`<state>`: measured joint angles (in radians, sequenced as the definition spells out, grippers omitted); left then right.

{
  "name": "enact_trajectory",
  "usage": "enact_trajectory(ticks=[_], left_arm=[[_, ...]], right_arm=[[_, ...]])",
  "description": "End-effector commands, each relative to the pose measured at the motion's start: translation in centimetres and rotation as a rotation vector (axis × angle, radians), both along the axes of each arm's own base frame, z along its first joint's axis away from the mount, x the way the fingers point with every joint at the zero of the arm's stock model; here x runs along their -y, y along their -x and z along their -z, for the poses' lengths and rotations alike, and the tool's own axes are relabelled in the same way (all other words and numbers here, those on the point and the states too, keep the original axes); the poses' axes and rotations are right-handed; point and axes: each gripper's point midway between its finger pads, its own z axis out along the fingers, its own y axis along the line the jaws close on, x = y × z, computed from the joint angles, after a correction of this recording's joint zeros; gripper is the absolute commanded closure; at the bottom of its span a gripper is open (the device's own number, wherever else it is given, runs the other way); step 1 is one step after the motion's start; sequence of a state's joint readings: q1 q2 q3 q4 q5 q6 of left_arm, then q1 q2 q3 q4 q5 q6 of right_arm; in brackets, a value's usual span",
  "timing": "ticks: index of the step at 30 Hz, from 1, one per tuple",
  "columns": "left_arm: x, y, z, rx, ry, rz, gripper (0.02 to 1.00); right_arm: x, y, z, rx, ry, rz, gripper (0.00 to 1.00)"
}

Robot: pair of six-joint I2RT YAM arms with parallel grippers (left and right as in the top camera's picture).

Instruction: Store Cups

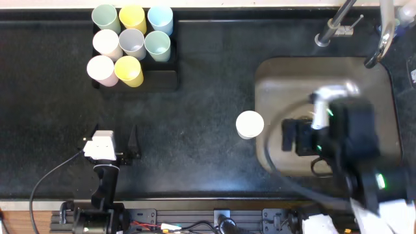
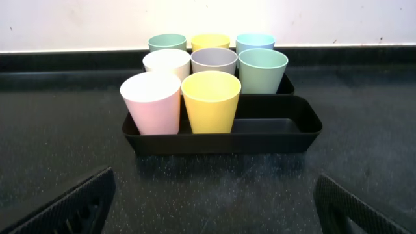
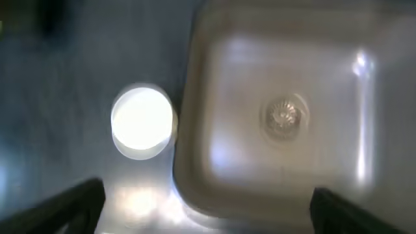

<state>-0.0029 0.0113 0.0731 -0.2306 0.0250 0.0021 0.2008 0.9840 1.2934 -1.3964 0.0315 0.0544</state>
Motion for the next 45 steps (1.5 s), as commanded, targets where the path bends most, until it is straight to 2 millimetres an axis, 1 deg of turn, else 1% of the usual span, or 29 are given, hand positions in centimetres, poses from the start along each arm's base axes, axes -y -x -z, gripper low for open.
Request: enact_trajectory(ticks=[1,3,6,10,12,19,23,29,33,36,39,42,45], left_arm=[[-0.2,0.0,0.0,0.006,0.009,-0.011,0.020],[-0.2,0.0,0.0,0.006,0.009,-0.011,0.020],[-0.2,0.0,0.0,0.006,0.009,-0.011,0.020],[-0.2,0.0,0.0,0.006,0.009,-0.011,0.020],[-0.2,0.0,-0.1,0.006,0.009,-0.011,0.020],[-0.2,0.0,-0.1,0.007,0.009,-0.011,0.020],[-0.2,0.0,-0.1,0.007,0.009,-0.011,0.020],[-0.2,0.0,-0.1,0.007,0.009,-0.011,0.020],[-0.2,0.0,0.0,0.006,0.009,-0.011,0.020],[-0.2,0.0,0.0,0.006,0.009,-0.011,0.020],[-0.2,0.0,-0.1,0.007,0.009,-0.011,0.023],[-0.2,0.0,0.0,0.006,0.009,-0.011,0.020],[-0.2,0.0,0.0,0.006,0.009,-0.011,0.020]], right_arm=[[-2.0,-1.7,2.6,-0.225,0.108,-0.193,0.003],[-2.4,-2.8,3.9,-0.288,0.125,-0.221,0.003],[-3.5,-4.7,5.3,-0.336,0.129,-0.303,0.003],[-4.9,-6.6,6.7,-0.384,0.114,-0.409,0.003],[-5.1,-7.2,7.3,-0.410,0.122,-0.430,0.005],[-5.0,-7.4,11.0,-0.551,0.165,-0.516,0.005],[-4.4,-8.0,12.3,-0.566,0.209,-0.510,0.003],[-4.3,-7.8,14.2,-0.573,0.216,-0.524,0.005],[-4.2,-7.3,15.7,-0.588,0.217,-0.531,0.005],[-4.2,-7.2,16.3,-0.587,0.218,-0.533,0.003],[-4.4,-7.7,16.7,-0.567,0.212,-0.533,0.003],[-4.6,-8.1,16.8,-0.550,0.207,-0.533,0.003],[-5.1,-8.0,16.8,-0.548,0.180,-0.540,0.005]])
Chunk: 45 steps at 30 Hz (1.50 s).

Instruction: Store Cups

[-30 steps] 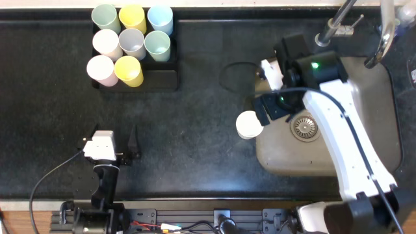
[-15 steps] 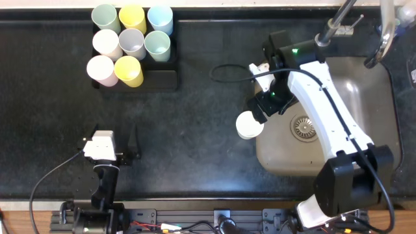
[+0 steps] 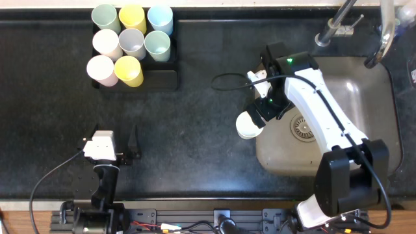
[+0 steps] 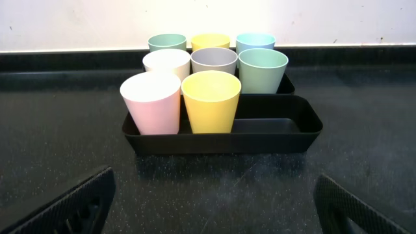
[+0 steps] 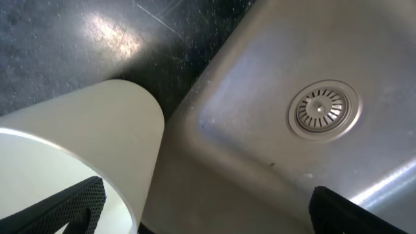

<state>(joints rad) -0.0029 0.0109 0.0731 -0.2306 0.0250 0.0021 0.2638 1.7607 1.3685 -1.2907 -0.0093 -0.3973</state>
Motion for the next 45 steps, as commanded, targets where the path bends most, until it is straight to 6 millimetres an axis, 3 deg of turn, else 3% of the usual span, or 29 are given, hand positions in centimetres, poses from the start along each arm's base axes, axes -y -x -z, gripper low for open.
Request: enact_trajectory(ticks=[1,2,3,4,5,15,18,22,25,29,34,42,45], left_arm=[[-0.2,0.0,0.0,0.006,0.009,-0.011,0.020],[-0.2,0.0,0.0,0.006,0.009,-0.011,0.020],[-0.2,0.0,0.0,0.006,0.009,-0.011,0.020],[-0.2,0.0,0.0,0.006,0.009,-0.011,0.020],[-0.2,0.0,0.0,0.005,0.009,-0.011,0.020],[-0.2,0.0,-0.1,0.006,0.009,-0.011,0.020],[-0.2,0.0,0.0,0.006,0.009,-0.011,0.020],[-0.2,0.0,-0.1,0.006,0.009,-0.011,0.020],[-0.2,0.0,0.0,0.006,0.009,-0.011,0.020],[-0.2,0.0,-0.1,0.006,0.009,-0.011,0.020],[-0.2,0.0,0.0,0.006,0.008,-0.011,0.020],[-0.2,0.0,-0.1,0.006,0.009,-0.011,0.020],[-0.2,0.0,0.0,0.006,0.009,-0.011,0.020]], right_arm=[[-1.2,0.4,0.2,-0.017,-0.056,-0.015,0.091],[-1.7,0.5,0.1,-0.025,-0.085,-0.014,0.163],[-2.2,0.7,0.0,-0.036,-0.118,-0.014,0.349],[-2.7,0.9,-0.1,-0.046,-0.143,-0.017,0.812],[-3.1,1.1,-0.1,-0.052,-0.163,-0.016,0.954],[-2.8,1.1,-0.6,-0.032,-0.105,-0.039,0.956],[-2.8,-0.1,-2.9,0.036,-0.064,-0.023,0.954],[-4.4,-2.5,-8.8,0.170,-0.064,-0.017,0.958],[-7.4,-4.1,-13.4,0.272,-0.110,-0.032,0.958],[-12.8,-6.7,-17.0,0.334,-0.175,-0.050,0.958],[-18.3,-10.2,-17.1,0.425,-0.210,-0.100,0.956],[-25.5,-10.3,-16.1,0.469,-0.329,-0.163,0.958],[-26.8,-10.9,-15.2,0.476,-0.342,-0.175,0.958]])
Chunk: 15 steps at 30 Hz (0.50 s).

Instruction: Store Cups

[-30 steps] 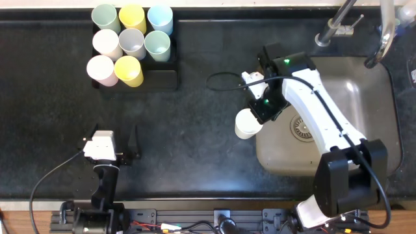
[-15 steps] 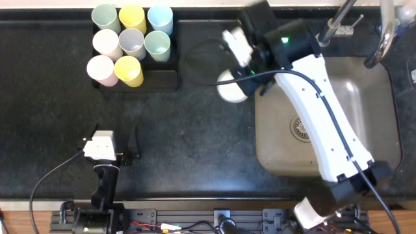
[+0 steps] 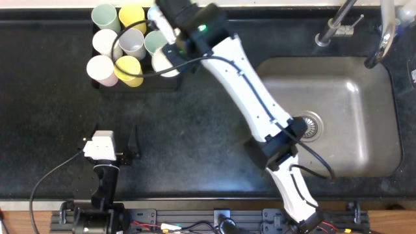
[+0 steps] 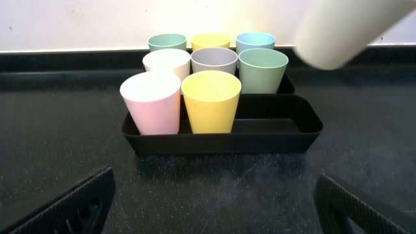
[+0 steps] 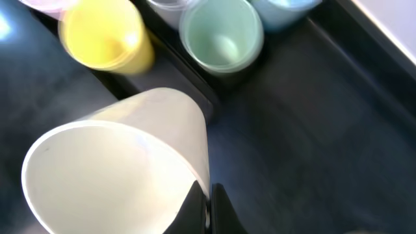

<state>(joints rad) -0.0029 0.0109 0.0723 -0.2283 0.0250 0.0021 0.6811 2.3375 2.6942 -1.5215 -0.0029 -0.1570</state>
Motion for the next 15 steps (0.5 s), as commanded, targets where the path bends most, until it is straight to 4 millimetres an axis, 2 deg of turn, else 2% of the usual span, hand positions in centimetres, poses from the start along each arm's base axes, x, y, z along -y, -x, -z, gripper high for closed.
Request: enact_trajectory(ticks=[1,4,7,15], left_arm=[[-0.2,0.0,0.0,0.004,0.009,-0.011,0.020],[-0.2,0.0,0.0,0.005,0.009,-0.011,0.020],[-0.2,0.0,0.0,0.005,0.009,-0.011,0.020],[-0.2,0.0,0.0,0.005,0.009,-0.011,0.020]], right_arm=[[-2.3,-0.3,-0.9,0.036,-0.069,-0.016,0.958],[-3.0,-0.9,1.8,0.008,-0.043,-0.018,0.956],[-2.4,-1.8,4.1,0.013,0.031,0.010,0.958],[-3.3,-2.6,6.4,0.014,0.053,-0.010,0.958]])
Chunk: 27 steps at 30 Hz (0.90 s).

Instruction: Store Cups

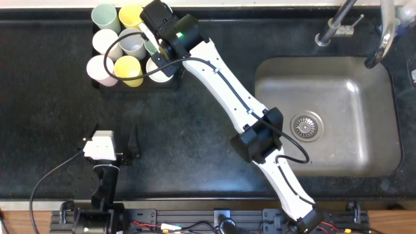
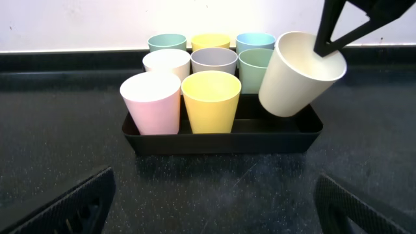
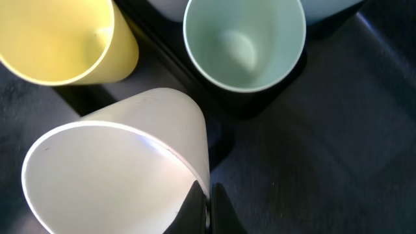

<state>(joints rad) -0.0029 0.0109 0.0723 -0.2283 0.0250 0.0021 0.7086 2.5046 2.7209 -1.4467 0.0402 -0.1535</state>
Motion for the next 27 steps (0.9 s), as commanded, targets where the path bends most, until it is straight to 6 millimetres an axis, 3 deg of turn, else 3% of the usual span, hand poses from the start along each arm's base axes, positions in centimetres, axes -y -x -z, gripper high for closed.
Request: enact_trajectory(ticks=[1,7,27], left_arm=[[-0.2,0.0,0.0,0.004,0.009,-0.011,0.020],[-0.2,0.0,0.0,0.005,0.009,-0.011,0.020],[-0.2,0.0,0.0,0.004,0.009,-0.011,0.020]], right_arm=[[-0.7,-0.7,-0.4,0.040,-0.016,-0.007,0.958],[-1.1,-0.7,2.1,0.006,0.011,-0.016,0.958],[-0.9,0.1,4.4,-0.063,0.024,-0.025,0.958]])
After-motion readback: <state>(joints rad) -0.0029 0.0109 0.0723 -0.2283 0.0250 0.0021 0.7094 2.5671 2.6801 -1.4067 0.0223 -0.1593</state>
